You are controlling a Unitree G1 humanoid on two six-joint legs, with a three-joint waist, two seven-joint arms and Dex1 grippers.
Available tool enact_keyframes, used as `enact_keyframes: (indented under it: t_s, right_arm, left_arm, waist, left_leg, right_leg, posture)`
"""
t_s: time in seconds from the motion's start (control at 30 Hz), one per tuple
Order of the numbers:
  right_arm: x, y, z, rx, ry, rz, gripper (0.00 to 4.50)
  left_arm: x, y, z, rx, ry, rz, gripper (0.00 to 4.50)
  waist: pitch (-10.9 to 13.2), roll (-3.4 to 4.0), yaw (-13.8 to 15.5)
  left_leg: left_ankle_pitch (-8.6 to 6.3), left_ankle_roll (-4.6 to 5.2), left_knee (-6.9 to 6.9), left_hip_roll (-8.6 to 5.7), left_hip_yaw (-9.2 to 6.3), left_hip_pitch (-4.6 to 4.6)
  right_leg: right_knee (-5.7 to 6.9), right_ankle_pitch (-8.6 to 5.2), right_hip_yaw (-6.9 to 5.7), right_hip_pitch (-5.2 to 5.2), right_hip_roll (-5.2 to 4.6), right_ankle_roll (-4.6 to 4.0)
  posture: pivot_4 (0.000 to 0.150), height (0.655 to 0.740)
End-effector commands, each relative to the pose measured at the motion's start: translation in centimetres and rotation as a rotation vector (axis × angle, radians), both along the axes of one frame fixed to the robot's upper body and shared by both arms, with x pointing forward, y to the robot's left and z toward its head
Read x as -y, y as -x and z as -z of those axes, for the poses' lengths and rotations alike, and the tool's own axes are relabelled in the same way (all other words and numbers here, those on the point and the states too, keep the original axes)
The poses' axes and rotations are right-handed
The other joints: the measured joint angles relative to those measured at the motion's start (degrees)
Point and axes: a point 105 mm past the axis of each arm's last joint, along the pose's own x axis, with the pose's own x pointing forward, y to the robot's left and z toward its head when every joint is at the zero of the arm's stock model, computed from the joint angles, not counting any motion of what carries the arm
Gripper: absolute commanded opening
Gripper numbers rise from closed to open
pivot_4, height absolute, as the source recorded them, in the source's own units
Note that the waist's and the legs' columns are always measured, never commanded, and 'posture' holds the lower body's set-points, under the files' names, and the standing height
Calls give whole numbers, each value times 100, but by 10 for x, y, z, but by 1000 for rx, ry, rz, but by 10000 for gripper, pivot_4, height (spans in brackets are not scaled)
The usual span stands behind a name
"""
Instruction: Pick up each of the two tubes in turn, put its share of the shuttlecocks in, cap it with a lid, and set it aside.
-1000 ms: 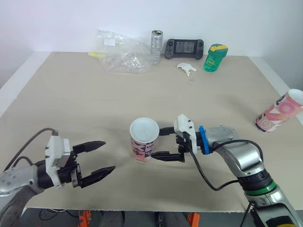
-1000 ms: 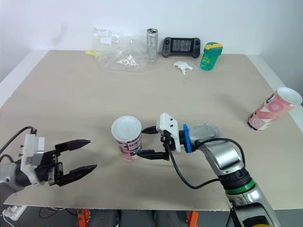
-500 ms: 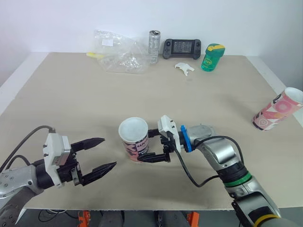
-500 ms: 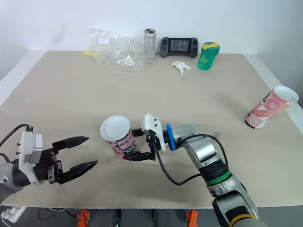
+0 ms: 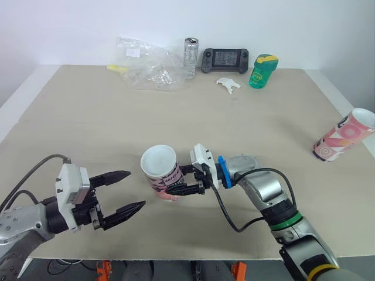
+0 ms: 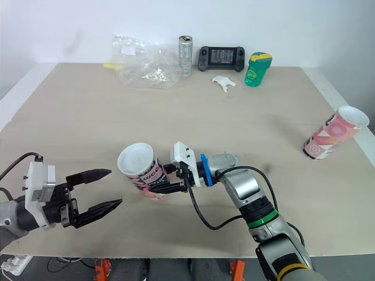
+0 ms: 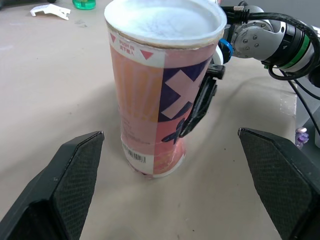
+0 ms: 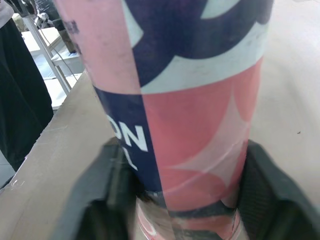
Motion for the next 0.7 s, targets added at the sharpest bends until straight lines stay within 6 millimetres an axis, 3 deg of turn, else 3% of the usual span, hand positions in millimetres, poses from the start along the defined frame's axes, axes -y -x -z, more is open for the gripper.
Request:
enact_keyframes:
  t_s: [0.03, 0.17, 0.27, 0.4, 0.53, 0.7]
  right_arm:
    - [7, 1, -18, 26, -51, 3, 20049]
    - [32, -14, -44, 38, -127, 125, 20049]
    - [83, -49, -71, 87, -218, 416, 20049]
    - [158, -82, -86, 138, -305, 808, 20049]
    - [248, -99, -67, 107, -348, 1237, 20049]
    - [285, -104, -49, 47, -403, 1454, 20049]
  left_arm:
    - [7, 0, -5, 28, 5, 39, 45000]
    - [13, -12, -7, 40, 34, 65, 45000]
    - [20, -28, -11, 66, 91, 77, 45000]
    - [33, -52, -18, 96, 162, 88, 45000]
    - [52, -79, -29, 124, 241, 111, 45000]
    - [62, -86, -27, 122, 237, 176, 45000]
  waist:
    - [0, 0, 1]
    - [1, 2, 22]
    - [4, 7, 21]
    - [5, 7, 41]
    - [4, 5, 39]
    - [4, 13, -73]
  left_leg:
    - [0, 0, 0, 0, 0, 0]
    - [0, 0, 9, -4, -4, -4]
    - [0, -1, 12, -6, -3, -4]
    - [3, -5, 30, -20, -2, -23]
    - [4, -5, 35, -34, -1, -33]
    - [3, -3, 25, -35, 24, -29]
  right_leg:
    - [0, 0, 0, 0, 0, 0]
    - [2, 2, -3, 3, -1, 3]
    - [0, 6, 0, 6, -2, 9]
    - [-6, 20, 5, 5, -10, 30]
    - [-8, 41, 12, 4, -17, 11]
    - [-6, 43, 48, -10, -16, 12]
  posture:
    - [1500, 7236]
    - [1500, 7236]
    - [1500, 7236]
    - [1500, 7236]
    - [1500, 7236]
    - [1500, 7236]
